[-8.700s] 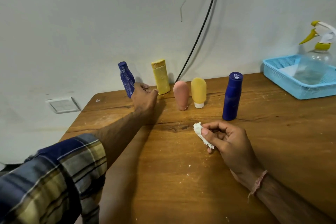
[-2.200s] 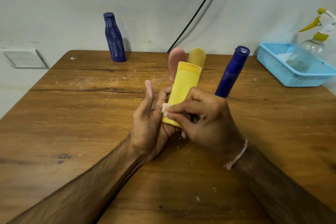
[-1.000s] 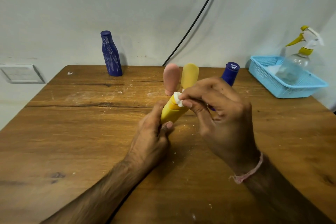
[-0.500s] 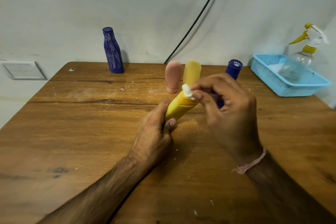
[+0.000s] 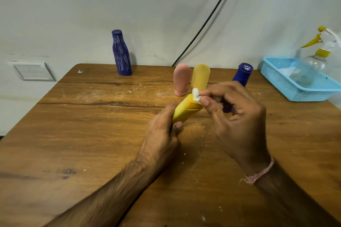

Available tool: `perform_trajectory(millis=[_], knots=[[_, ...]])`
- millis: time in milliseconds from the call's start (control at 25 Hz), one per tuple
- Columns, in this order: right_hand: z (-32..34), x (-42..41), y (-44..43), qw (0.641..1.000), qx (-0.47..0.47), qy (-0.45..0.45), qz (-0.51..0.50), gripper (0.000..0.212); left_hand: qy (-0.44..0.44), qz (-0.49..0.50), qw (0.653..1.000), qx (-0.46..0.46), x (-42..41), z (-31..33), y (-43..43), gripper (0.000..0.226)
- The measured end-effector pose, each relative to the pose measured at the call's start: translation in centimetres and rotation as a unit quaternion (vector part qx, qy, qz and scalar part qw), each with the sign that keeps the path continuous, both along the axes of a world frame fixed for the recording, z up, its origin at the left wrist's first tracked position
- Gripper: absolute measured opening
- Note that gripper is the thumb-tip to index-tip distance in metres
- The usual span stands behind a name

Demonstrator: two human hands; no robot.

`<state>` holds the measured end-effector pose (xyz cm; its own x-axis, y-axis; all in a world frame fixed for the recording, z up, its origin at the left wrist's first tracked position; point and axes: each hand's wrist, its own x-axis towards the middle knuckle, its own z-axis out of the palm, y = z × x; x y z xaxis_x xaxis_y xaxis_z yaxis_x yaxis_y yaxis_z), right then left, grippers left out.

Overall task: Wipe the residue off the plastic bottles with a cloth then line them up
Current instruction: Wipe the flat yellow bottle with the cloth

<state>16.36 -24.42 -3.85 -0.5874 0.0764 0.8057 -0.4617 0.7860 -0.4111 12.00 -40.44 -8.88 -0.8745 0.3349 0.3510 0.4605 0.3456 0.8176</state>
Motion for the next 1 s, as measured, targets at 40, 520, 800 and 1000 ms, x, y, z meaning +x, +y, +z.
perform_trajectory(millis=[40, 520, 800, 1000], knots=[[0.1, 0.2, -0.5, 0.999, 0.019, 0.009, 0.028, 0.012, 0.002, 0.0, 1.0, 0.008, 0.1, 0.0, 0.0, 0.049], [-5.3, -1.2, -0.1, 0.952, -0.251, -0.173, 0.035, 0.01, -0.172, 0.065, 0.953, 0.24, -4.6, 0.9, -0.2, 0.048], [-5.7, -1.5, 0.0, 0.937, -0.287, -0.197, 0.04, 0.011, -0.133, 0.148, 0.973, 0.121, -11.5, 2.5, 2.2, 0.047], [-5.8, -1.6, 0.2, 0.931, -0.293, -0.215, 0.035, 0.012, -0.117, 0.15, 0.98, 0.058, -12.4, 1.2, 2.4, 0.052]])
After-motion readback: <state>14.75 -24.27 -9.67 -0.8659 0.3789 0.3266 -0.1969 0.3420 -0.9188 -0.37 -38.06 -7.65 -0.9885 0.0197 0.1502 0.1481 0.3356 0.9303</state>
